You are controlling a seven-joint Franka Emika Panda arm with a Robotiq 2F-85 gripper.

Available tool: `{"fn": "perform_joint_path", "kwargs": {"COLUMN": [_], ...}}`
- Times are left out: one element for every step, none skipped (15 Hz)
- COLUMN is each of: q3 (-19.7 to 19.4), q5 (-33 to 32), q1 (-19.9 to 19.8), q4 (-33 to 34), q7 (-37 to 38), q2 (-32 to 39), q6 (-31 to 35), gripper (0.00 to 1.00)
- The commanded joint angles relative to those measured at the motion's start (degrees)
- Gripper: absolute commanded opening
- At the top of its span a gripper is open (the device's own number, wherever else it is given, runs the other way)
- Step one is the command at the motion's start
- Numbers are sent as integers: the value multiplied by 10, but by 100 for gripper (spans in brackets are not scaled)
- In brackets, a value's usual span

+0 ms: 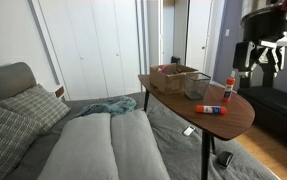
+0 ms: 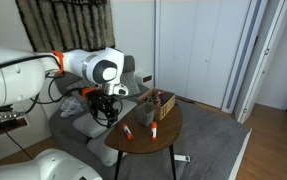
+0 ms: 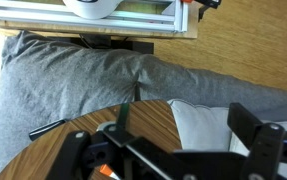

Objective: Put a stick of glue in the penholder

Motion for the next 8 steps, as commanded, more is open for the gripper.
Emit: {"fn": "perform_joint_path", "kwargs": {"q3": [8,11,14,17,25,31,38,46], "q5": [-17,-21,-19,-21,-24,-28,-27,-30], "q1": [19,25,34,42,50,59,70,81], "q4": [7,5,0,-1,-3,-2,-1,1], "q7": [-89,-113,-134,-155,-171,-186,-200,-213], "q2": [29,34,39,46,53,64,74,89], "q6": [5,9,19,26,40,54,73,92], "gripper": [100,100,100,100,100,100,100,100]}}
